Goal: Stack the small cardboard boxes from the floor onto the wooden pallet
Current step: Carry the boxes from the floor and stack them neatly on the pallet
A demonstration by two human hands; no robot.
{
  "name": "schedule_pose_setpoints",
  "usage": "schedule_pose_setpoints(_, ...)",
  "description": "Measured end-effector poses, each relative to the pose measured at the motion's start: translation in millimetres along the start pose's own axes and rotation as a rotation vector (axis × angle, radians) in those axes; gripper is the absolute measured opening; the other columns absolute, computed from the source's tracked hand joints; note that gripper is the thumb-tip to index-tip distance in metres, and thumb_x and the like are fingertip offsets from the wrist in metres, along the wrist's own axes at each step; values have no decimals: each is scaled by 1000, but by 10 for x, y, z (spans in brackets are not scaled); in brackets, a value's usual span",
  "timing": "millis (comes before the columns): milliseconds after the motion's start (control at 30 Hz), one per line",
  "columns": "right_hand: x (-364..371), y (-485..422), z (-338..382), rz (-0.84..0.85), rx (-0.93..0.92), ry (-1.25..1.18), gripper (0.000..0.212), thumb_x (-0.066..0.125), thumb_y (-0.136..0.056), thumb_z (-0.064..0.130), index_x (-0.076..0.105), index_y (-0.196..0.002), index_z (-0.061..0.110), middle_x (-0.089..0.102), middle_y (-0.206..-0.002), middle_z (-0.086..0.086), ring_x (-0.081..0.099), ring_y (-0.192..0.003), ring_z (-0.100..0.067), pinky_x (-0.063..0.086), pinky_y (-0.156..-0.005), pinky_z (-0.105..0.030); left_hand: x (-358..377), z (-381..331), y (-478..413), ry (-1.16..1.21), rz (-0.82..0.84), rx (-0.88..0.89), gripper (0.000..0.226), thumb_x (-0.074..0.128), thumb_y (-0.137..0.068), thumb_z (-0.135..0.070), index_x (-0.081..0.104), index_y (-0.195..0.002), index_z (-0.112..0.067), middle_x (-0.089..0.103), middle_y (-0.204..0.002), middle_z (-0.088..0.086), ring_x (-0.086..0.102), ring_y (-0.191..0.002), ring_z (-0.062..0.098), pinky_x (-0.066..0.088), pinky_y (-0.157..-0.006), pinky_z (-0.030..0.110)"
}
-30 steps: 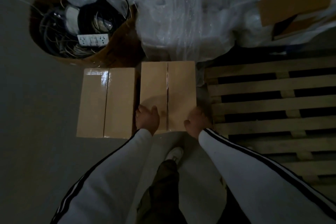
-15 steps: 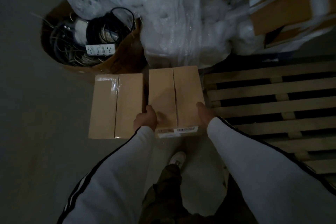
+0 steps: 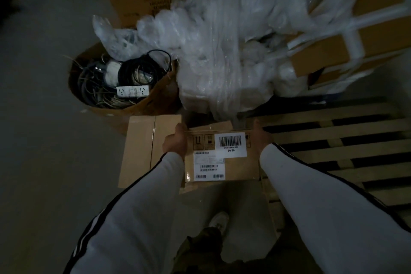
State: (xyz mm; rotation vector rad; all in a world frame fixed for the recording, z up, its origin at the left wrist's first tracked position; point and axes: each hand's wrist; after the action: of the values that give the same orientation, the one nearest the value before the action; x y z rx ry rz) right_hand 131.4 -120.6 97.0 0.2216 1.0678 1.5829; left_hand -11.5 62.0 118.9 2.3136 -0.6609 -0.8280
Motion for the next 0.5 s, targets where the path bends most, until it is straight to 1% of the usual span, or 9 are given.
schedule_pose_setpoints(100,-10,43,15,-17,-8,-4,74,34,-102,58,39,-149,1,44,-150,-23,48,-132,-38,38,-106,-40,2,-39,36,0,13,-15,70,38,-97,-62,53,-137,-6,58,-130,19,55,-117,39,41,-101,46)
schedule_pose_setpoints(200,-26,77,-44,-12,-5,-22,77,36,-99,63,44,-147,4,49,-147,-22,51,-128,-38,40,-105,-42,-10,-37,81,19,45,-57,56,40,-94,-56,58,-118,-10,63,-110,12,59,-99,32,48,-96,47)
schedule_pose_setpoints(267,-63,8,-230,34,21,-63,81,38,-88,76,59,-134,12,62,-128,-15,60,-111,-35,47,-98,-41,-32,50,-22,4,89,-91,56,41,-89,-52,60,-118,-8,64,-103,11,61,-94,29,51,-90,46)
schedule_pose_setpoints(300,-74,-59,-369,71,42,-141,75,40,-84,79,65,-120,19,67,-113,-10,64,-99,-30,50,-90,-39,-53,82,-10,12,119,-128,54,42,-86,-52,60,-116,-10,64,-104,11,61,-96,30,51,-90,50)
schedule_pose_setpoints(333,-64,-113,-542,121,67,-189,59,42,-85,77,66,-106,27,66,-101,-4,63,-88,-22,52,-82,-36,-66,122,25,64,161,-180,46,45,-87,-52,59,-109,-14,64,-106,12,61,-99,31,50,-98,50)
schedule_pose_setpoints(367,-54,-100,-684,176,61,-244,41,44,-92,68,63,-99,32,65,-98,-1,62,-85,-17,52,-80,-34,-81,186,63,91,199,-227,36,47,-92,-50,56,-102,-17,64,-106,14,61,-99,32,51,-95,47)
schedule_pose_setpoints(400,-48,-29,-790,228,82,-289,31,45,-99,58,63,-99,32,66,-103,-3,62,-89,-18,52,-84,-35,-70,262,85,93,235,-268,30,49,-96,-47,55,-100,-17,63,-106,15,61,-98,31,52,-92,44)
schedule_pose_setpoints(467,-46,148,-901,287,183,-364,27,48,-103,40,66,-104,20,68,-109,-14,63,-97,-30,52,-91,-41,-24,434,106,79,339,-338,35,52,-99,-41,56,-119,-12,65,-110,17,64,-96,31,55,-79,39)
schedule_pose_setpoints(500,-79,168,-939,291,211,-360,26,48,-103,35,65,-102,15,67,-105,-16,61,-93,-32,50,-86,-40,5,468,115,63,387,-346,41,55,-99,-38,54,-129,-10,67,-113,18,66,-98,32,57,-78,40)
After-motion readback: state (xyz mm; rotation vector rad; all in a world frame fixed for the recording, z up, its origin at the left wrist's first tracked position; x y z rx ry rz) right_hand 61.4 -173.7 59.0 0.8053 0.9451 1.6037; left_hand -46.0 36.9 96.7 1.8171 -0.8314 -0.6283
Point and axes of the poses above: each hand's wrist, its own y-axis away from the middle knuckle, its own x-axis out of the palm, z = x × y
